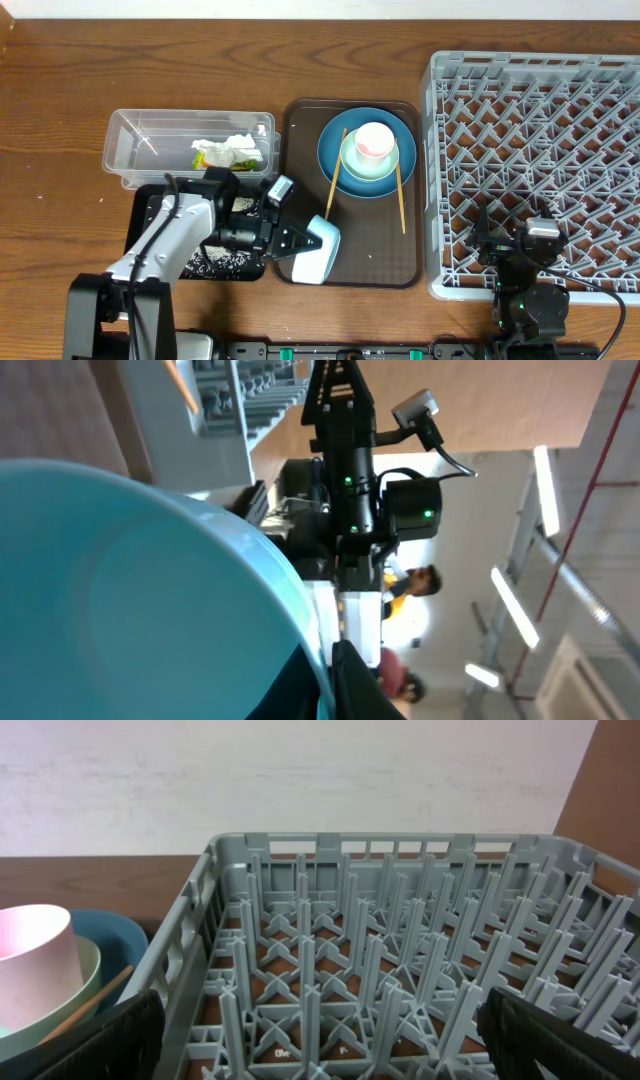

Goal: Sort waste into correct bins and load items into the dishwasher rack
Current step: 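Carry the emptied light-blue plate with the left gripper to the brown tray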

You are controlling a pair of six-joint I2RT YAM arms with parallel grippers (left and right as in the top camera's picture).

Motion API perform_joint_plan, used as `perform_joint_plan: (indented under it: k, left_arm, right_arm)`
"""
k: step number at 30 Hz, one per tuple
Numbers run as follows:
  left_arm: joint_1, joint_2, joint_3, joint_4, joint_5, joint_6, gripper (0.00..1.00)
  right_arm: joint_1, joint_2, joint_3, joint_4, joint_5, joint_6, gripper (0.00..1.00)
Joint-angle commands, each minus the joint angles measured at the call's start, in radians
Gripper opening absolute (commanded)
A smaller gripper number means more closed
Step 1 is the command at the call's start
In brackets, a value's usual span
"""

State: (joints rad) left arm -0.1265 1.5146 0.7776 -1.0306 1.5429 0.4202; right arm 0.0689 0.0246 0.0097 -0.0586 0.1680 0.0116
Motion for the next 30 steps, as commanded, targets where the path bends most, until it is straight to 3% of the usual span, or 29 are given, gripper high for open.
perform_joint_plan:
  k: [1, 3, 16, 30]
  left_arm:
    - [-0.002, -0.013, 0.003, 0.054, 0.015, 0.011, 0.09]
    - [-0.002, -0.013, 0.003, 0.101, -0.029, -0.041, 0.06]
    - [-0.064, -0.072, 0.014, 0.357, -0.417, -0.467, 0.06]
    - [-0.437, -0.125, 0.014, 0.591, -0.91, -0.901, 0.06]
  right_arm:
    - [0.011, 0.0, -0.004, -0.001, 0.0, 0.009, 0.99]
    - [0.011, 0.0, -0.004, -0.001, 0.0, 0.009, 0.99]
    - [0.011, 0.0, -0.004, -0.001, 0.0, 0.009, 0.99]
    - [0.011, 0.0, -0.004, -0.001, 0.0, 0.009, 0.99]
